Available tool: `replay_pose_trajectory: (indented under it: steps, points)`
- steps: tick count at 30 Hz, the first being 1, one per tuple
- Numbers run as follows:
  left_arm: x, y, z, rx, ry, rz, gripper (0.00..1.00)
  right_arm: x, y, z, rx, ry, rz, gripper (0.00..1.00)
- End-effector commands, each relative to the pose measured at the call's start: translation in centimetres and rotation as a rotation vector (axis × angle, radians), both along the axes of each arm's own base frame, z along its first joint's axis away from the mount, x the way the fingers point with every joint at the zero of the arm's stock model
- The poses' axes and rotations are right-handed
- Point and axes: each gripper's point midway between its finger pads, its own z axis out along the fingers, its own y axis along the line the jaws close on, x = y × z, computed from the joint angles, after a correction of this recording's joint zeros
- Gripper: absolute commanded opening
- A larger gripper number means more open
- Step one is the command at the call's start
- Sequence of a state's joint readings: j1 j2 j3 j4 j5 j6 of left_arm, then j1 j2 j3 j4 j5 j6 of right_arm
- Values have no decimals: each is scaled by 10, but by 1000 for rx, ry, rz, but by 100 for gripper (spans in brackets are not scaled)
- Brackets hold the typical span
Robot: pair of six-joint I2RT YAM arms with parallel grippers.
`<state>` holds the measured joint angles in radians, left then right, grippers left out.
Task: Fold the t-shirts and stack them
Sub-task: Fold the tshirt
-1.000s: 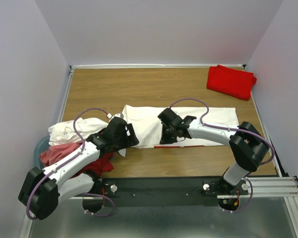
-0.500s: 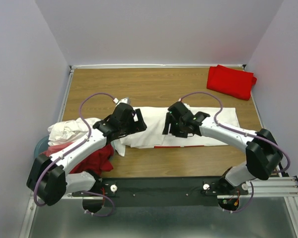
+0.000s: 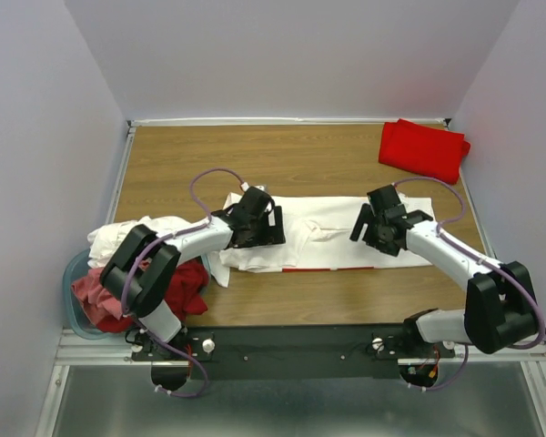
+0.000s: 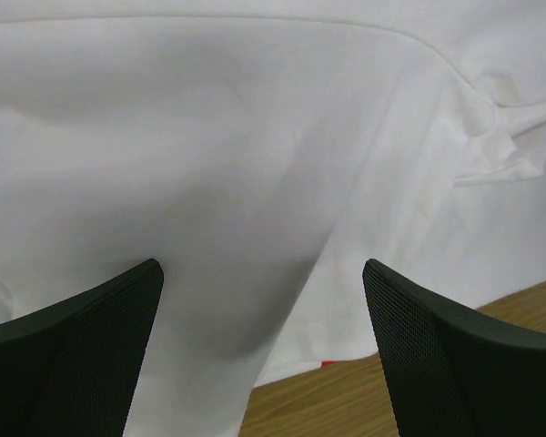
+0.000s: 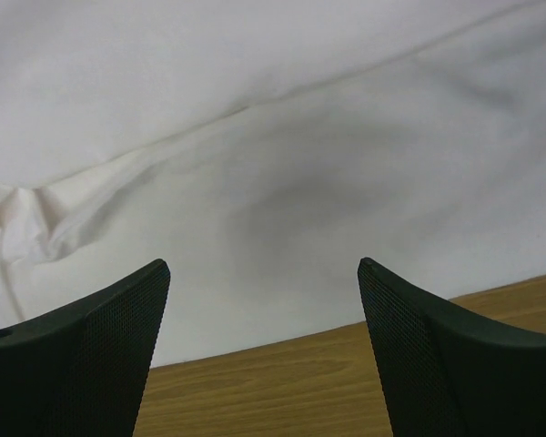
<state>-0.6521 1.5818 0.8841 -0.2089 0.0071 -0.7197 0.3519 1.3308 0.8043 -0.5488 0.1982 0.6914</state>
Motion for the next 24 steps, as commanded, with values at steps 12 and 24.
replay_pose_trajectory:
  steps: [12,24]
  points:
    - [70,-22,-34,137,-63,-62,98,-87,15,-51,206,216,-30,90]
    - [148,-33,-34,278,-149,-133,98,-97,52,-43,289,239,29,88]
